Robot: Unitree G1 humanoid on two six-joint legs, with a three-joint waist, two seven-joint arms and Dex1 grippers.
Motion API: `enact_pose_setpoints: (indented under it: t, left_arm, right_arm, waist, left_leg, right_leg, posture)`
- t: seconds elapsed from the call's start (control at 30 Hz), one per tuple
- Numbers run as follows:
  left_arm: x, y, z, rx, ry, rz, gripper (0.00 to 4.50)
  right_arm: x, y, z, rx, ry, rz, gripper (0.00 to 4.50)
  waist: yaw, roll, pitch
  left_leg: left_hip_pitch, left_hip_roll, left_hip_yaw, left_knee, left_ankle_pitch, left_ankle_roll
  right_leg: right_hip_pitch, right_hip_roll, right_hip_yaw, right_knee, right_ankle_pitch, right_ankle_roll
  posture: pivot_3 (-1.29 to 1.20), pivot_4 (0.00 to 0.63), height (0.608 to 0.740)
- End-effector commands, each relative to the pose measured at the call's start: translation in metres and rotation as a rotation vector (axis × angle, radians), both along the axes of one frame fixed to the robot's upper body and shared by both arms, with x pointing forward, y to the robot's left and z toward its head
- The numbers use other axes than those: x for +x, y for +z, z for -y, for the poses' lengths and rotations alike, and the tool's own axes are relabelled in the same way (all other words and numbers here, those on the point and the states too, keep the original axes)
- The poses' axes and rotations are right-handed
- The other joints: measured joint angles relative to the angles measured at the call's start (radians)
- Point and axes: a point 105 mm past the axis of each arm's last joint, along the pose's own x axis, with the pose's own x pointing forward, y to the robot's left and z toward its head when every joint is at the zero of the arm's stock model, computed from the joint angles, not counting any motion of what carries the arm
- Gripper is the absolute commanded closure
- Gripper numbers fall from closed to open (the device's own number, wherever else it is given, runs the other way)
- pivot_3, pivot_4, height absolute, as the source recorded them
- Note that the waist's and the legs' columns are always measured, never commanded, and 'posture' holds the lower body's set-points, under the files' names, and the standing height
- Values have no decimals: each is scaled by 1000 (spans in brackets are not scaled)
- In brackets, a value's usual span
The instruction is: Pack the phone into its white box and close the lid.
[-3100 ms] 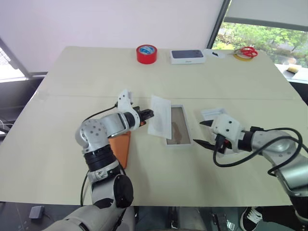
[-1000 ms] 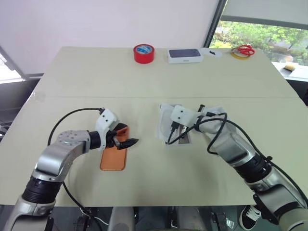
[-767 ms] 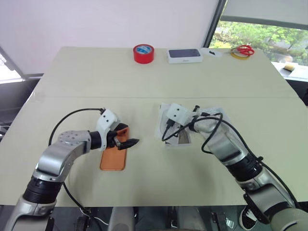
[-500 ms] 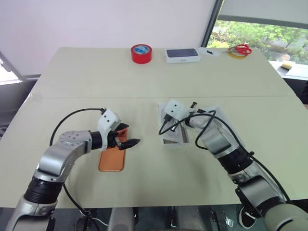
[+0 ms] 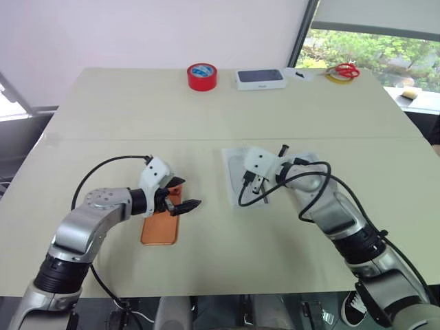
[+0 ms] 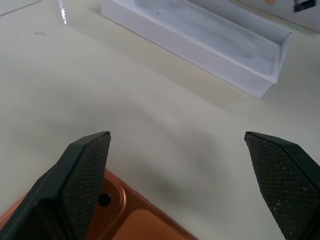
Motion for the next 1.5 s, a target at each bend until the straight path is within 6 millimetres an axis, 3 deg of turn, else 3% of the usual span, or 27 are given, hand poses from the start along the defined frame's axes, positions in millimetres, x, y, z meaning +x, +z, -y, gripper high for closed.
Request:
enact_pose_setpoints:
  t: [0.03,0.27,0.43,0.77,1.17,1.33,1.4,1.5]
  left_arm:
    - [1,9,4,0,-23,40,0]
    - [0,12,7,-14,-38,48,0]
    - [-7,17,6,-30,-67,59,0]
    - [-17,17,9,-2,-134,111,0]
    - [-12,19,8,9,-130,145,0]
    - [5,23,-17,-78,51,22,0]
    - [16,29,-42,-139,210,-23,0]
    - [13,35,-67,-162,329,-88,0]
  right_arm:
    - [0,6,-4,36,-27,-6,4479]
    - [7,-14,-10,6,-92,-68,4479]
    - [8,-22,-1,-61,-130,-76,4479]
    - [11,-12,16,-161,-166,-6,4479]
    - [10,2,-10,-27,-100,24,4479]
    - [-2,17,-36,117,2,2,4479]
    - [-11,17,-45,152,52,-29,4479]
    - [-29,10,-61,171,158,-101,4479]
  waist:
    - [1,0,0]
    - [3,0,0]
    - [1,0,0]
    - [3,0,0]
    - [1,0,0]
    - [2,0,0]
    - [1,0,0]
    - [-2,0,0]
  left_leg:
    - [0,0,0,0,0,0]
    - [0,0,0,0,0,0]
    - [0,0,0,0,0,0]
    - [0,0,0,0,0,0]
    - [0,0,1,0,0,0]
    - [0,0,0,0,0,0]
    - [0,0,0,0,0,1]
    - [0,0,-4,0,0,1]
  right_leg:
    - [0,0,0,0,0,0]
    - [0,0,0,0,0,0]
    - [0,0,0,0,0,0]
    - [0,0,0,0,0,0]
    - [0,0,0,0,0,0]
    - [0,0,0,0,0,0]
    - [0,0,0,0,0,0]
    - [0,0,0,0,0,0]
  posture:
    - [0,150,730]
    - [0,150,730]
    - [0,150,730]
    - [0,150,730]
    - [0,150,730]
    - [0,150,730]
    - [0,150,730]
    - [0,150,730]
